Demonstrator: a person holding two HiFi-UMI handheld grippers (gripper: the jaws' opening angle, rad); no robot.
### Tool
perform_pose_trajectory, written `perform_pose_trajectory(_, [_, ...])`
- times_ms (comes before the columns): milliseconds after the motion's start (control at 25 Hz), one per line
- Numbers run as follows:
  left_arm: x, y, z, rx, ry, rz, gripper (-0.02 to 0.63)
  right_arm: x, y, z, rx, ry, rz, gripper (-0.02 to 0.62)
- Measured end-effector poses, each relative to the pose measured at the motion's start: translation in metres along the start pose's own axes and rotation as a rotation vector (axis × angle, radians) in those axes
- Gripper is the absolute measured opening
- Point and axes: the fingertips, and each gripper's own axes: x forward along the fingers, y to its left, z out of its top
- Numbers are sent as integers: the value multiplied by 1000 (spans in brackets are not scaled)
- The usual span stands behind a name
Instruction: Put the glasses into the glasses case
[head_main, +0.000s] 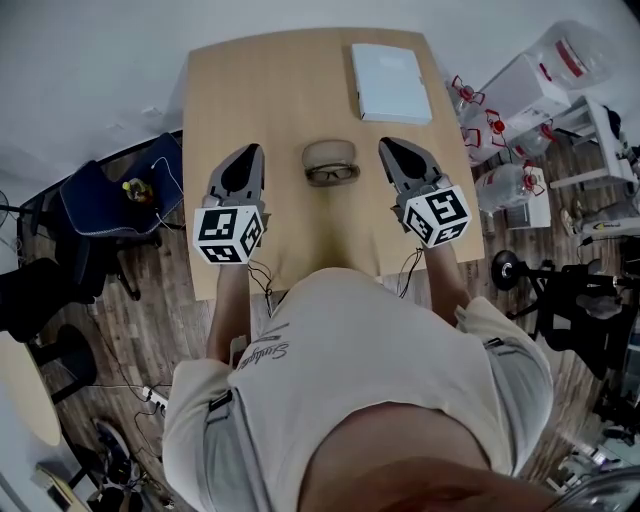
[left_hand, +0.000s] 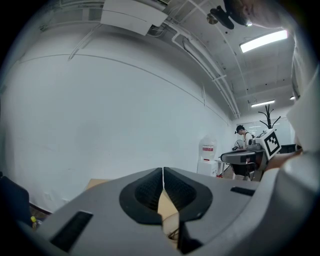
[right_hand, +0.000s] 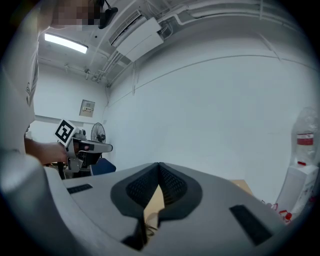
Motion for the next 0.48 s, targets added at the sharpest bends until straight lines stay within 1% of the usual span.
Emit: perform_pose_trajectory(480, [1,14,-10,-26,-1,14,17,9,1,-3,-25,19,-4,-5])
